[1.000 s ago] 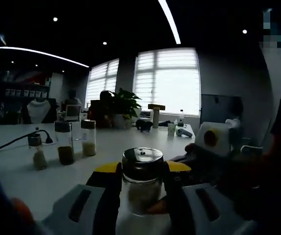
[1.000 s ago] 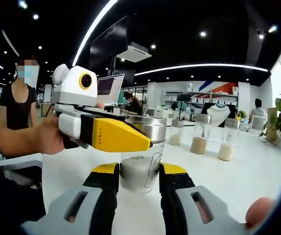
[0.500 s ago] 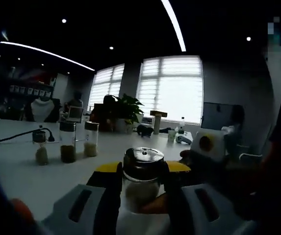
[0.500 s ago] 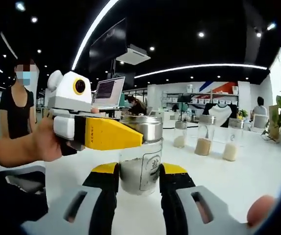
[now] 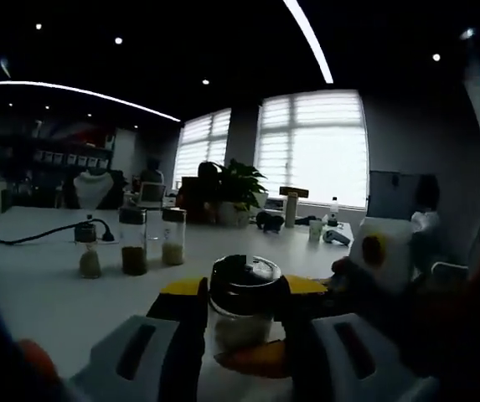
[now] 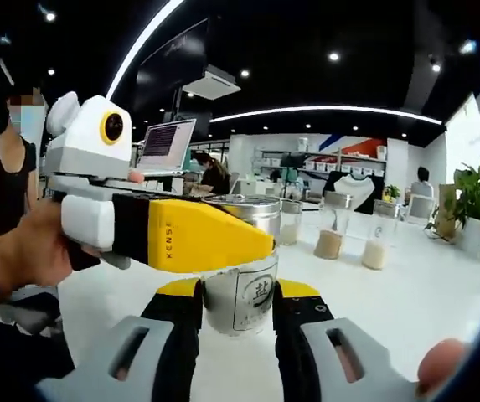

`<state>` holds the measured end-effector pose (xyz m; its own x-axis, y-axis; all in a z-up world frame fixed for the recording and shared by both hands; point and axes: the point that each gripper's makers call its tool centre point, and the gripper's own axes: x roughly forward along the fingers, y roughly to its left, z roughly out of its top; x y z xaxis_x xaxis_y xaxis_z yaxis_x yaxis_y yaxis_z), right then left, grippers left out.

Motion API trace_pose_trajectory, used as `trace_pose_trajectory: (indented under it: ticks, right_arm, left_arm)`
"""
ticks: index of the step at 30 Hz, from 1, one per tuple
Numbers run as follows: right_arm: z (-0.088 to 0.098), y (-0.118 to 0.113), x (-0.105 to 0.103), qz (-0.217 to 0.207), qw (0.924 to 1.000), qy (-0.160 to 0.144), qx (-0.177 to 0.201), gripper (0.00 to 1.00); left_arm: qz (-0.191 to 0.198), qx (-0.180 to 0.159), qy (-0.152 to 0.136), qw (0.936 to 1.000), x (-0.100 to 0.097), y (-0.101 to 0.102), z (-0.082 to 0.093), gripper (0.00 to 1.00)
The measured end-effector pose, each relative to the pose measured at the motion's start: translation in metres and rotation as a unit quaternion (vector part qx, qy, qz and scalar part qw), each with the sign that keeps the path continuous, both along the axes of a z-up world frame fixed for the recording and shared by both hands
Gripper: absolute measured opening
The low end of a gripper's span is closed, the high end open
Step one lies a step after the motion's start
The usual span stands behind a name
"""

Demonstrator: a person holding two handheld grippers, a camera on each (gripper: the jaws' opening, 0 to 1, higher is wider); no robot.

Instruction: Rotate the seasoning bottle until the label or dispensing opening points toward the visible target arrow and the bottle remains upright within the marked orientation range

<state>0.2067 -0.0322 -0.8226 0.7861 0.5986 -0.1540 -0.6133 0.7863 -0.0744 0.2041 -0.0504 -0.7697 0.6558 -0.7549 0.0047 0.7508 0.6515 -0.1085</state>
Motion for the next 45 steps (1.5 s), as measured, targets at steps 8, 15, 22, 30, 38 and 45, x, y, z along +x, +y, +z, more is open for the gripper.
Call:
trace_pose_trajectory:
  ticks: [8, 15, 22, 30, 38, 45]
  right_arm:
    - [0.002, 0.004, 0.001, 0.024, 0.9985, -0.037, -0.033, 0.32]
    - [0.0, 0.006, -0.005, 0.103, 0.9947, -0.007, -0.005, 0.35]
    - [0.006, 0.002, 0.0, 0.019, 0.9997, -0.008, 0.01, 0.33]
    - [0.0, -0.002, 0.002, -0.037, 0.9993, -0.008, -0.006, 0.33]
    - [0.003, 0.013, -0.007, 0.1, 0.9949, -0.001, 0.012, 0.33]
    - [-0.002, 0.01, -0.013, 0.117, 0.993, 0.011, -0.004, 0.32]
  left_arm:
    - [-0.019, 0.012, -0.024, 0.9995, -0.005, 0.005, 0.001, 0.34]
    - [-0.125, 0.006, -0.022, 0.9919, -0.018, 0.004, 0.004, 0.34]
    - [-0.061, -0.018, -0.002, 0.998, -0.007, 0.004, 0.01, 0.34]
    - [-0.003, -0.04, 0.009, 0.9991, -0.003, 0.004, 0.006, 0.33]
    - [-0.072, -0.01, -0.005, 0.9973, -0.004, 0.01, 0.009, 0.32]
    - [-0.128, 0.023, -0.014, 0.9914, -0.012, 0.003, 0.006, 0.33]
